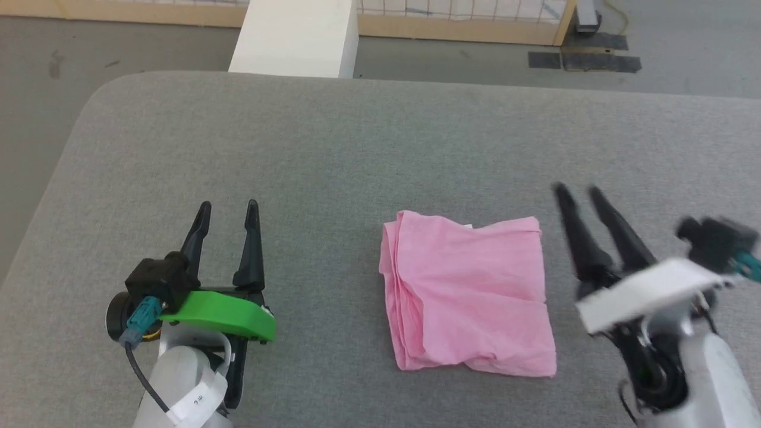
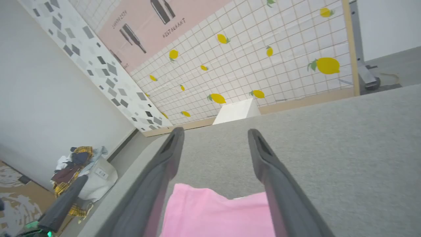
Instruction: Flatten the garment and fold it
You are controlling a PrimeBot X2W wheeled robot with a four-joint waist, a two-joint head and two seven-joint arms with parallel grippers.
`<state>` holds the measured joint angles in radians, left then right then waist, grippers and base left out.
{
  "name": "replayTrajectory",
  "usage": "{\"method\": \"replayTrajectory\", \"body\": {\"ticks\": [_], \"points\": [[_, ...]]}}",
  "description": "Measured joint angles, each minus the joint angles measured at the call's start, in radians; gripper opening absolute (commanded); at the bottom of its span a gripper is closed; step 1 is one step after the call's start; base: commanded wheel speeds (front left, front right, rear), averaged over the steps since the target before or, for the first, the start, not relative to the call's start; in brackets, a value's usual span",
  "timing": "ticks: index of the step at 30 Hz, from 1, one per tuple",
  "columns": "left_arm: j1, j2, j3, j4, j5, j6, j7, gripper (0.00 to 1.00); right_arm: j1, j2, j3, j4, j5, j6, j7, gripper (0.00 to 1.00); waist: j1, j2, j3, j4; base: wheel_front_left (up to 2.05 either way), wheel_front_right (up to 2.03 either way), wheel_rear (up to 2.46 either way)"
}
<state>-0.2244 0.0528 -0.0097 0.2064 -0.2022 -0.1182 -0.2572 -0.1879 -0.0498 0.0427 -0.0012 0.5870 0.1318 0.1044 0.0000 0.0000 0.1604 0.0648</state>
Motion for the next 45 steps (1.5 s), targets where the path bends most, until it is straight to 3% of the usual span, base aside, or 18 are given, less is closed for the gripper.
{"method": "replayTrajectory", "body": {"ticks": [7, 23, 24, 26, 27, 31, 36, 38, 45], "points": [[0.01, 0.0, -0.002, -0.002, 0.0, 0.0, 0.0, 1.0, 0.071, -0.002, -0.066, 0.154, -0.05, 0.0, -0.002, 1.0, 0.0, 0.0001, -0.011, -0.013, 0.0, 0.0, 0.0], [0.012, 0.0, -0.015, 0.001, -0.01, 0.001, 0.0, 1.0, 0.035, -0.001, 0.046, 0.369, -0.191, 0.0, 0.188, 1.0, 0.0, 0.0, -0.016, 0.029, 0.0, 0.0, 0.0], [0.014, 0.0, -0.016, 0.002, -0.01, 0.001, 0.0, 1.0, 0.033, -0.001, 0.049, 0.37, -0.189, 0.0, 0.193, 0.41, 0.0, 0.0, -0.017, 0.031, 0.0, 0.0, 0.0], [0.019, 0.0, -0.015, 0.002, -0.01, 0.001, 0.0, 1.0, 0.029, -0.001, 0.056, 0.371, -0.182, 0.0, 0.199, 0.08, 0.0, 0.0, -0.021, 0.033, 0.0, 0.0, 0.0], [0.02, 0.0, -0.015, 0.002, -0.01, 0.002, 0.0, 1.0, 0.028, -0.001, 0.058, 0.371, -0.181, 0.0, 0.2, 0.0, 0.0, 0.0, -0.022, 0.033, 0.0, 0.0, 0.0], [0.032, 0.0, -0.008, -0.003, -0.01, 0.006, 0.0, 1.0, 0.017, 0.001, 0.044, 0.363, -0.252, 0.0, 0.202, 0.0, 0.0, 0.0001, -0.024, 0.018, 0.0, 0.0, 0.0], [0.043, 0.0, 0.01, -0.024, -0.008, 0.011, -0.001, 1.0, -0.016, -0.013, 0.048, 0.307, -0.477, 0.0, 0.249, 0.0, 0.0, 0.0, -0.018, -0.019, 0.0, 0.0, 0.0], [0.043, 0.0, 0.018, -0.032, -0.005, 0.011, -0.001, 1.0, -0.034, -0.047, 0.068, 0.282, -0.524, 0.0, 0.277, 0.0, 0.0, 0.0, -0.013, -0.041, 0.0, 0.0, 0.0], [0.036, 0.0, 0.02, -0.076, 0.009, 0.009, -0.001, 1.0, -0.115, -0.257, 0.097, 0.237, -0.579, 0.001, 0.337, 0.0, 0.0, 0.0001, 0.018, -0.144, 0.0, 0.0, 0.0]]}}
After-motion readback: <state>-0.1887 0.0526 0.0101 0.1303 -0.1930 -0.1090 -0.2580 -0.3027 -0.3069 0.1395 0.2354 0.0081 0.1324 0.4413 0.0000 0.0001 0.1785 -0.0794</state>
